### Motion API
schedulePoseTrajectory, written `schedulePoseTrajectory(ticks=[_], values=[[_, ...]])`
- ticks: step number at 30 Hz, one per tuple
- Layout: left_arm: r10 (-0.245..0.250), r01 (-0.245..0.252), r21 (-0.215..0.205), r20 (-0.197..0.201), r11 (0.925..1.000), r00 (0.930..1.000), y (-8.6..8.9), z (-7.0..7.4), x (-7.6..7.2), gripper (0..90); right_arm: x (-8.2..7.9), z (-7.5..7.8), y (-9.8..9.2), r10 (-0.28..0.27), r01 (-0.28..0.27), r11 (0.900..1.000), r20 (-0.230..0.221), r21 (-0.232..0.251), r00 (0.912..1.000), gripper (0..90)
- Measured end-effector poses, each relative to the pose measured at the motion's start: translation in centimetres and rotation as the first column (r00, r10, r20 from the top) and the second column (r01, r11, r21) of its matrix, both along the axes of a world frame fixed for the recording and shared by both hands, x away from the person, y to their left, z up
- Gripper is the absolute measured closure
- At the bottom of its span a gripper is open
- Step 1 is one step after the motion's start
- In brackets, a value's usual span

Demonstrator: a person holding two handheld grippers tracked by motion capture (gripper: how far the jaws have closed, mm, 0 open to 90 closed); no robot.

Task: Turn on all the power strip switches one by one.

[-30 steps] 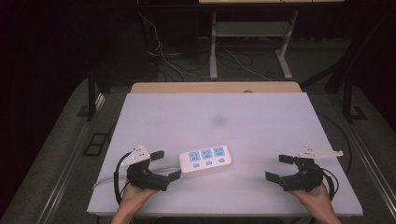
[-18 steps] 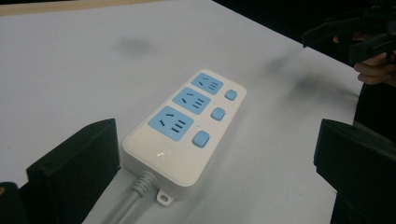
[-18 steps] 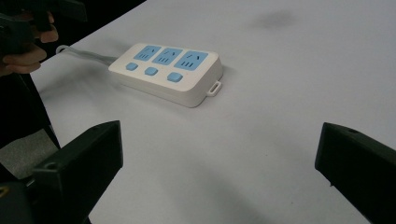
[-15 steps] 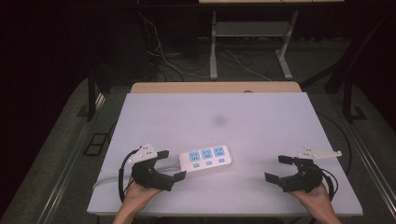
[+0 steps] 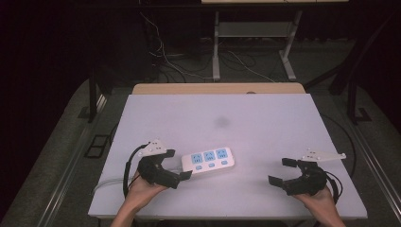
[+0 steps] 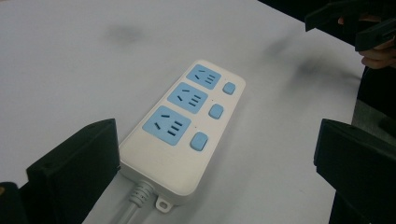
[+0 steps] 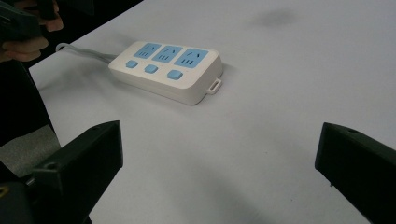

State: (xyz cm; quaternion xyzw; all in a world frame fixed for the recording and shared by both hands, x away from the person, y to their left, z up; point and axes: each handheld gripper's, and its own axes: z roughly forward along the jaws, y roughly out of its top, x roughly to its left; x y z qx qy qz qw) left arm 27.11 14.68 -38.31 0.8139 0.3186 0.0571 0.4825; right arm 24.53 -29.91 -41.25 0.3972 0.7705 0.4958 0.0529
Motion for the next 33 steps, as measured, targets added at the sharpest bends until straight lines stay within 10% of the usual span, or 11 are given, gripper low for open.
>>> schedulePoseTrajectory(ticks=[33], values=[[-0.087, 0.099, 0.163, -0.078, 0.9816, 0.9931, -2.8, 0.3, 3.7, 2.0, 0.0, -0.1, 0.0, 0.002, -0.002, 1.0, -0.002, -0.002, 1.0, 1.0]])
